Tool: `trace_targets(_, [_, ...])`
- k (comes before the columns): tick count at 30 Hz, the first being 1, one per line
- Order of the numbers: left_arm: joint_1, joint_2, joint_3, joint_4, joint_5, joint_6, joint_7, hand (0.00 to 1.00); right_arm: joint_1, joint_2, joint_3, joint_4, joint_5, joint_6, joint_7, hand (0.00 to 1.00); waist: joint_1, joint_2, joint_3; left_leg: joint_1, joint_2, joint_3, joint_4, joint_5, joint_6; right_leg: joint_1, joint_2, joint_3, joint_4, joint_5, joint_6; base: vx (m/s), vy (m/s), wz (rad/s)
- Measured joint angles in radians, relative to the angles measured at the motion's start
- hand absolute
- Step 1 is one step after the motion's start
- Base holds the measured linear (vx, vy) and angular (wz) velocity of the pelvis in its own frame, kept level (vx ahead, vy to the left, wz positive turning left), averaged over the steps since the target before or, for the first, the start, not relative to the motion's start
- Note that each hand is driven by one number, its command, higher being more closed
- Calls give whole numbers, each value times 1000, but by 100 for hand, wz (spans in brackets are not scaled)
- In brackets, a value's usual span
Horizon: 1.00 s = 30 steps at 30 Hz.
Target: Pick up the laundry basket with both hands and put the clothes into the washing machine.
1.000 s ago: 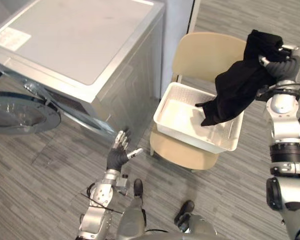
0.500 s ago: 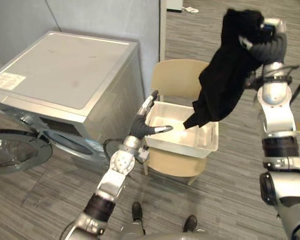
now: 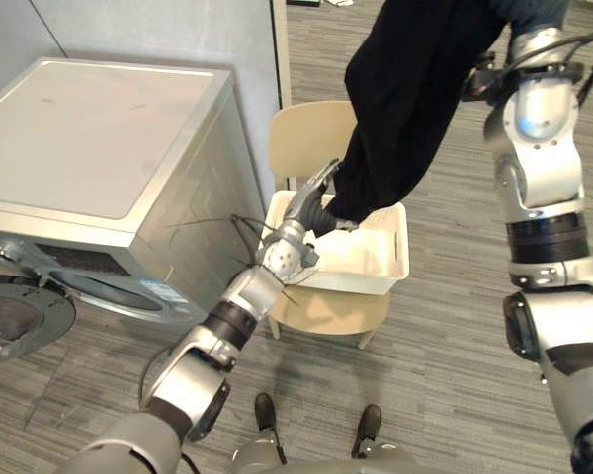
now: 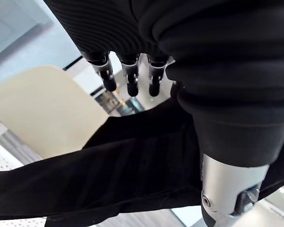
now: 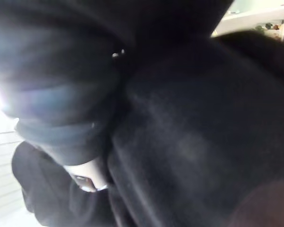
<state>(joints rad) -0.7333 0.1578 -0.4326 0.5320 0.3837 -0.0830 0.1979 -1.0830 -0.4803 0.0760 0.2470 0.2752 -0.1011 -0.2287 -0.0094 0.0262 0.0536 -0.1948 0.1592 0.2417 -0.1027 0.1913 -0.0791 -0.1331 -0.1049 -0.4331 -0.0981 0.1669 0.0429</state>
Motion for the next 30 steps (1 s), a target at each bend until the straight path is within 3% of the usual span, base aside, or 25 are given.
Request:
trace_targets(6, [-66, -29, -13, 46, 7, 20, 18, 0, 0, 9, 22, 1, 122, -8, 35, 100, -13, -20, 0, -1, -1, -7, 3, 0, 0, 0, 0, 0, 0, 0, 0, 54, 8, 1])
trace_targets(9, [-76, -38, -41, 54, -115, 20, -13, 0, 0, 6, 39, 6, 149, -6, 39, 100, -19, -26, 1, -2, -1, -10, 0, 0, 0, 0, 0, -1, 0, 0, 0, 0, 0, 0])
trace_targets(11, [-76, -42, -57, 54, -285, 20, -64, 0, -2, 4, 61, 14, 165, 0, 61, 100, -22, -26, 1, -2, -1, -15, 0, 0, 0, 2, 0, -2, 0, 0, 0, 0, 0, 0])
trace_targets(16, [-77, -55, -85, 54, -565, 20, -93, 0, -31, 4, 109, 50, 198, 21, 88, 100, -24, -30, 2, 0, -1, -16, 0, 0, 0, 4, 0, -1, 0, 0, 0, 0, 0, 0])
trace_targets(23, [-97, -61, -85, 55, -710, 20, -57, 0, -30, 29, 171, 50, 247, 32, 104, 100, -28, -35, 3, 0, -1, -16, 0, 0, 0, 3, 0, 0, 0, 0, 0, 0, 0, 0])
trace_targets(29, [-161, -84, -84, 55, -766, 19, -22, 0, -14, 73, 179, 50, 266, 33, 104, 100, -30, -39, 2, 0, -2, -15, 0, 0, 0, 3, -1, -1, 0, 0, 0, 0, 0, 0])
trace_targets(30, [-164, -87, -83, 55, -766, 19, -20, 100, -10, 75, 179, 50, 266, 33, 104, 100, -29, -39, 2, 0, -2, -15, 0, 0, 0, 3, -1, -1, 0, 0, 0, 0, 0, 0])
